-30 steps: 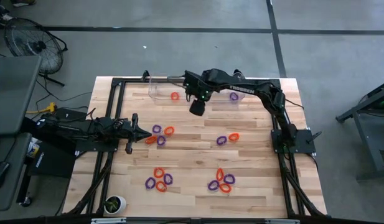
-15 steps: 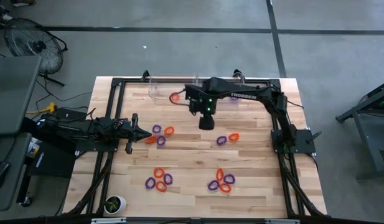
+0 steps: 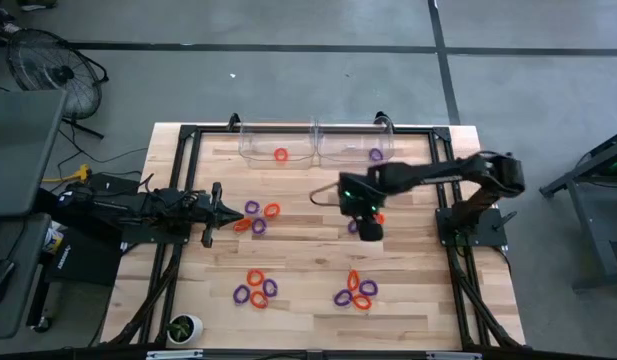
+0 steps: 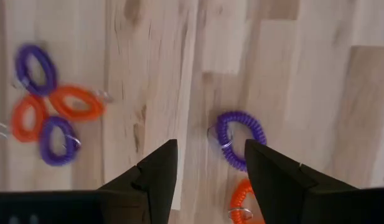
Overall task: Sort spring keychains
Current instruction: Put the violet spring keychain into the right transparent bin
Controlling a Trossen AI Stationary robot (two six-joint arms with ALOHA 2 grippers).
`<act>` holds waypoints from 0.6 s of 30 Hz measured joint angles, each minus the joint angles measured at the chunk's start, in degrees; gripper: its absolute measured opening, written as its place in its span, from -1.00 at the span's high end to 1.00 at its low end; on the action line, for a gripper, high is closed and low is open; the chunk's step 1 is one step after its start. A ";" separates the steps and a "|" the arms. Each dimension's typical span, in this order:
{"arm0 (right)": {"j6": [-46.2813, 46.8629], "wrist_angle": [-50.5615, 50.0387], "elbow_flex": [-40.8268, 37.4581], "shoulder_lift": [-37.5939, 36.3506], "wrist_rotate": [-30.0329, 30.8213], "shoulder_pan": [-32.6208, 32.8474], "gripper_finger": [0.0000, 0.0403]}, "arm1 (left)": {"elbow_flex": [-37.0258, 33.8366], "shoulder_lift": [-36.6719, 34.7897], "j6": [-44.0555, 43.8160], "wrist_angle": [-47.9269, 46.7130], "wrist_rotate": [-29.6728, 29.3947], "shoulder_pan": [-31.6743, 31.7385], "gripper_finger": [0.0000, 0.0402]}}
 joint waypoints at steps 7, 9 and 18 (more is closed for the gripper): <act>-7.32 11.16 -11.53 -2.21 4.07 2.39 0.10 | 0.00 0.00 0.00 -0.02 0.00 0.00 1.00; -9.65 13.29 -13.59 -2.15 4.97 2.40 0.10 | 0.00 -0.02 0.00 -0.02 0.00 0.00 1.00; -14.56 18.00 -17.87 -2.11 7.82 2.33 0.10 | 0.00 -0.01 0.00 -0.02 0.00 0.00 1.00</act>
